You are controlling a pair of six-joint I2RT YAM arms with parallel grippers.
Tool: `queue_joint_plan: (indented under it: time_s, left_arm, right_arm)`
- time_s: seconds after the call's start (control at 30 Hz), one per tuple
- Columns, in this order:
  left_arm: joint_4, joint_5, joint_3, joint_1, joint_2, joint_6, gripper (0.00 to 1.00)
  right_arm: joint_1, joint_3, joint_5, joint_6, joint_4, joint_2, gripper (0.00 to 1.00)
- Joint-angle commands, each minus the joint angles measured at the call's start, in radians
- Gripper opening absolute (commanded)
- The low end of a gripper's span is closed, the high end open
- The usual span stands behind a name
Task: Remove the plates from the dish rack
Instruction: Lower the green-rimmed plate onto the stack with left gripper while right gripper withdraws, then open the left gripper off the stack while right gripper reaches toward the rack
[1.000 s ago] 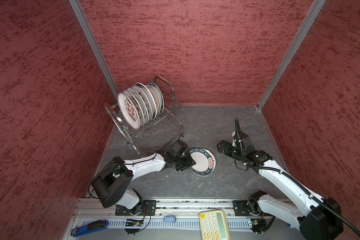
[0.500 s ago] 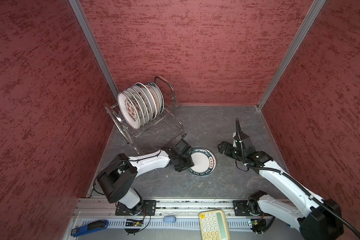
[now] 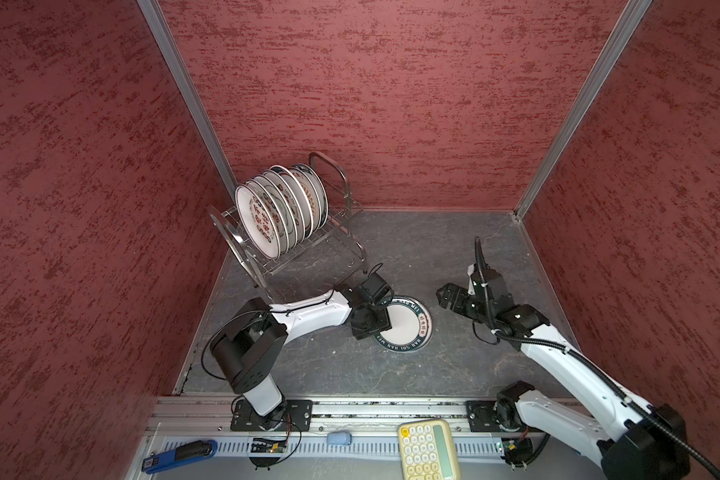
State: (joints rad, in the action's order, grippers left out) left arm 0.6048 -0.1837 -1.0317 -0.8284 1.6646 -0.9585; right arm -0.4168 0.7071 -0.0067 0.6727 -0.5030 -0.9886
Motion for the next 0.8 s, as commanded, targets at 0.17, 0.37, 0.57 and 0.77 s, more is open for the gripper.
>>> queue_joint_plan:
  time_s: [0.17, 0.37, 0.57, 0.77]
  left_arm:
    - [0.106, 0.044, -0.110, -0.027, 0.061, 0.050, 0.73]
    - [0.127, 0.036, -0.157, -0.037, 0.118, 0.058, 0.77]
    - [0.153, 0.043, -0.205, -0.051, 0.153, 0.066, 0.82]
    - [0.138, 0.030, -0.226, -0.057, 0.176, 0.077, 0.86]
  right_arm:
    - [0.019, -0.023, 0.020, -0.013, -0.025, 0.029, 0.99]
    - [0.028, -0.028, 0.027, -0.020, -0.042, 0.059, 0.99]
    - [0.038, -0.035, 0.030, -0.023, -0.056, 0.079, 0.99]
    - [0.046, -0.031, 0.029, -0.030, -0.072, 0.091, 0.99]
